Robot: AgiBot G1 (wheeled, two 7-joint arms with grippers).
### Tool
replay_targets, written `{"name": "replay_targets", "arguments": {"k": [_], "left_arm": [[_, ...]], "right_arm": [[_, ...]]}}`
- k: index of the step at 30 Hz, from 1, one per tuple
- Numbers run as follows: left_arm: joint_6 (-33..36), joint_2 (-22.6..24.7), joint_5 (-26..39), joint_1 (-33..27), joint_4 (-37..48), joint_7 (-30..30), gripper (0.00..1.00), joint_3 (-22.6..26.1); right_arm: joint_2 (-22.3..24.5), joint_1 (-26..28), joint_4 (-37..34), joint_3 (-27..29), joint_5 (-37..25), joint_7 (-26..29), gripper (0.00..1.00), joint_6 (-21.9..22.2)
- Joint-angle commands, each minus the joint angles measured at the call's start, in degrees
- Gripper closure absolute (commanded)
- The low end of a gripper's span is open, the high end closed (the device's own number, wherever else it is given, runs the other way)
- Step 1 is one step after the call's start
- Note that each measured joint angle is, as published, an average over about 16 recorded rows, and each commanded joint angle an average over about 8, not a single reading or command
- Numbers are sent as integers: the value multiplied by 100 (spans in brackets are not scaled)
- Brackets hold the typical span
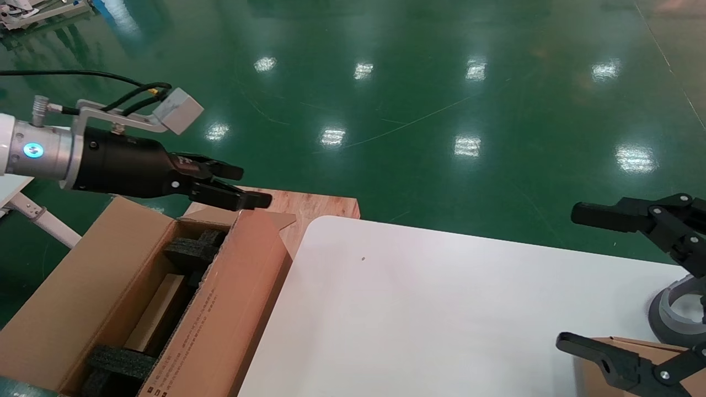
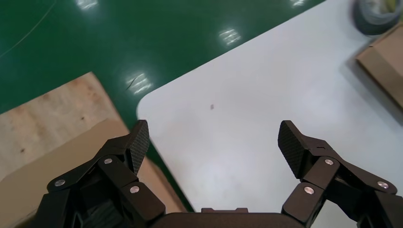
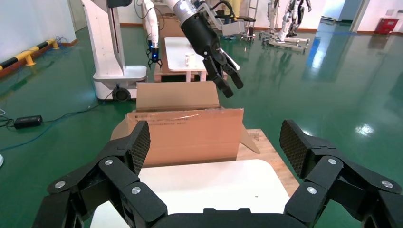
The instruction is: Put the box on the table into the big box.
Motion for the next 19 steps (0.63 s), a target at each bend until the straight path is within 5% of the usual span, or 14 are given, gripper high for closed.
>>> {"name": "replay_targets", "arguments": {"k": [1,19], "left_arm": [[22,18,-39,100,-53,57,0,-118],[210,168,-383,954,-508,549,0,-1128]], "right_arm": [[0,0,0,0,0,0,0,0],[0,0,0,0,0,0,0,0]]}}
